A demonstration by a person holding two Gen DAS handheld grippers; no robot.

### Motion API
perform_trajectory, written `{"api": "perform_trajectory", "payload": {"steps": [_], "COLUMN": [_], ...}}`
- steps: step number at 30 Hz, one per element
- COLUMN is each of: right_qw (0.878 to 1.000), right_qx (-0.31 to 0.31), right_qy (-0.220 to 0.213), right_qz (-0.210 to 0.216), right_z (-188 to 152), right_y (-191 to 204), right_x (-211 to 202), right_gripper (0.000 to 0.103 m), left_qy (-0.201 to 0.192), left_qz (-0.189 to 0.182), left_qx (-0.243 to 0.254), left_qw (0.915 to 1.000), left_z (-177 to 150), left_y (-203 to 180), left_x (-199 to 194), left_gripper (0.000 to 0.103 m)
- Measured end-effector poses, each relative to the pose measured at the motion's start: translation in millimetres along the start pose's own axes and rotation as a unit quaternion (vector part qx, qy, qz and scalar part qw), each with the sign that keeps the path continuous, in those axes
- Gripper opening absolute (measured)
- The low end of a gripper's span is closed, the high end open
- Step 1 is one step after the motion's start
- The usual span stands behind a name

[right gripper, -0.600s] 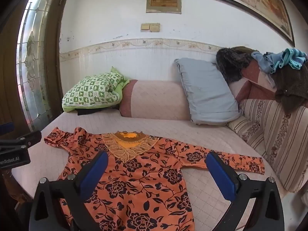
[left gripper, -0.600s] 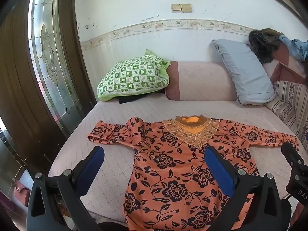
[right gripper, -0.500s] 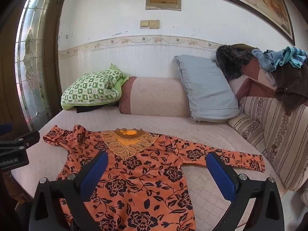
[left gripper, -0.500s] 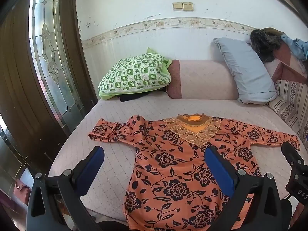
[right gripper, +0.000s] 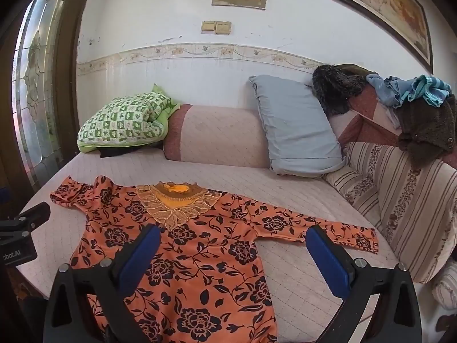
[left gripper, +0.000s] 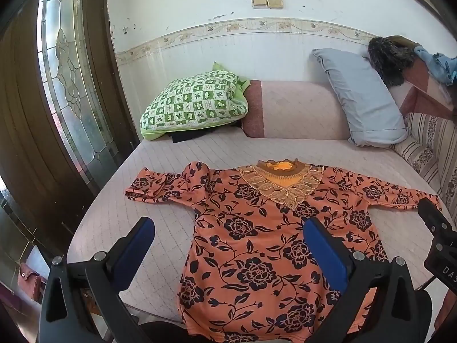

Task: Fold small clothes

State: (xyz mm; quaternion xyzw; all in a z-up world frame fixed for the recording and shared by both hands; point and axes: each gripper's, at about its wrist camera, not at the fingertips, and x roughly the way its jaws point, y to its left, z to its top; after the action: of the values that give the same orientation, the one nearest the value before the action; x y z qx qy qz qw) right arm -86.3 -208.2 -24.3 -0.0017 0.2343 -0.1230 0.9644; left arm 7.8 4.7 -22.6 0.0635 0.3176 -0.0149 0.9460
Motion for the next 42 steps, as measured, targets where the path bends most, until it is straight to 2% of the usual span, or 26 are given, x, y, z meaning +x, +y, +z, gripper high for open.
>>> {"api": "perform_trajectory", "payload": {"steps": [7, 42], "right_qw": [1.000, 1.000], "right_qx": [0.004, 0.009], "right_qy": [0.012, 0.012], "right_qz": [0.003, 0.007], "right_z": [-2, 3], "right_y": [-1, -2], "right_x": [3, 3], "right_gripper": [0.103, 0.103], "left_qy": [0.003, -0.002], "left_qz": [-0.004, -0.001], "left_qx": [0.003, 0.018], "left_qw": [1.0000, 0.9998], "left_z": [-1, 1], "left_y": [-3, -11], "left_x": [-2, -8], "left_gripper": [0.103, 0.103]}}
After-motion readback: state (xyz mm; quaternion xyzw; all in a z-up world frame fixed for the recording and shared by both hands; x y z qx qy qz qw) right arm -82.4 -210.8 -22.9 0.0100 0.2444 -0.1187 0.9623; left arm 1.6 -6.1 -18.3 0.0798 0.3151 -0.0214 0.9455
